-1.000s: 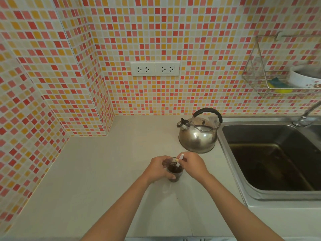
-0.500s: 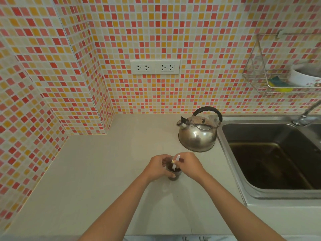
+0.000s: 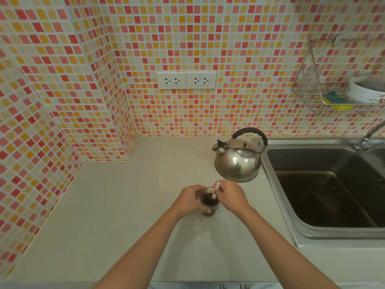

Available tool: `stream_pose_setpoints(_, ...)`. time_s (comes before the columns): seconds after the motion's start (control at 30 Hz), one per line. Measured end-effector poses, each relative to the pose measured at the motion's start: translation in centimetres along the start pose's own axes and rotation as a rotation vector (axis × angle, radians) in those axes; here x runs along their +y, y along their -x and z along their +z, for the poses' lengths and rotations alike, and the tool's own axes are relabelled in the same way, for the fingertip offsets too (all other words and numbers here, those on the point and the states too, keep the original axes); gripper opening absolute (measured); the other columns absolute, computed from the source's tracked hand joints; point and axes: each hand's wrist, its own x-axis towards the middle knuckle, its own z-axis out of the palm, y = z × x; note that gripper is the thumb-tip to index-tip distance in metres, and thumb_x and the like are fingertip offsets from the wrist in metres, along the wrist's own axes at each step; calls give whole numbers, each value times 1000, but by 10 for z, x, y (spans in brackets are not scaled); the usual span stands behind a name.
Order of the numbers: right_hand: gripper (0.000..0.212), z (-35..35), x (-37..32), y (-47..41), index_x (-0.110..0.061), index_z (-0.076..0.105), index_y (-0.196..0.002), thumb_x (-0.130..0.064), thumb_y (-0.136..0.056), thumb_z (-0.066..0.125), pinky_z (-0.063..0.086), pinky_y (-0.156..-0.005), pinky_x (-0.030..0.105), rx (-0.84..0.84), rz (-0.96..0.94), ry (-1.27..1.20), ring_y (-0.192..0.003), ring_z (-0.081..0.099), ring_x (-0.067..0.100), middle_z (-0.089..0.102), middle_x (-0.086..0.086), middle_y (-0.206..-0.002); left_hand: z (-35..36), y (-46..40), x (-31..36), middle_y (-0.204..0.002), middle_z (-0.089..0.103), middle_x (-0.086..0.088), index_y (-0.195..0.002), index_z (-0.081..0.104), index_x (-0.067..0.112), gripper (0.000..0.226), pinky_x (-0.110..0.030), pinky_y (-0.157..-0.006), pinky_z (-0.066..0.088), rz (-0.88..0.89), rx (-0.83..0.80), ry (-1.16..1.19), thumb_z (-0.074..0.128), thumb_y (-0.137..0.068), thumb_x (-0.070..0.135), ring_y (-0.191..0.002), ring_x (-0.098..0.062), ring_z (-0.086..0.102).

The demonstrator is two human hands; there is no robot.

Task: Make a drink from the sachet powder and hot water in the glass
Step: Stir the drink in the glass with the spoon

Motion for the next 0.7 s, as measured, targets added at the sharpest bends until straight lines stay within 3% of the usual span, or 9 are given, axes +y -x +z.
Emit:
stream_pose_setpoints(0.2,16,6,-2,3,-13,74,-94,-20,-88,60,53,-75,37,-50,-43,-90,-83,65,26,72,10,-89,0,0,0,-111,72,-2,-117,67,13,71,-28,-99,51,17,6,3,88,-50,5,-106,-17,67)
stream_pose_setpoints(0.33,17,-2,3,1,-15,72,-92,-18,-88,56,51,-71,33,-8,-12,-2,-83,65,26,72,9,-87,0,0,0,-113,70,-2,-119,65,13,73,-28,-101,50,6,12,-8,89,-51,7,-108,-16,65)
stream_pose_setpoints(0.5,15,4,-3,3,-12,75,-91,-18,-87,61,50,-72,35,-82,-59,-113,-83,65,28,72,11,-89,0,1,1,-114,71,-2,-119,66,15,73,-33,-101,50,10,-1,-9,89,-49,10,-110,-19,66)
stream_pose_setpoints(0.7,17,1,10,-1,-12,71,-89,-17,-90,55,45,-65,28,15,17,-60,-75,63,24,69,8,-79,1,1,2,-108,69,0,-120,64,10,71,-14,-89,48,-7,9,-20,90,-53,5,-103,-13,65)
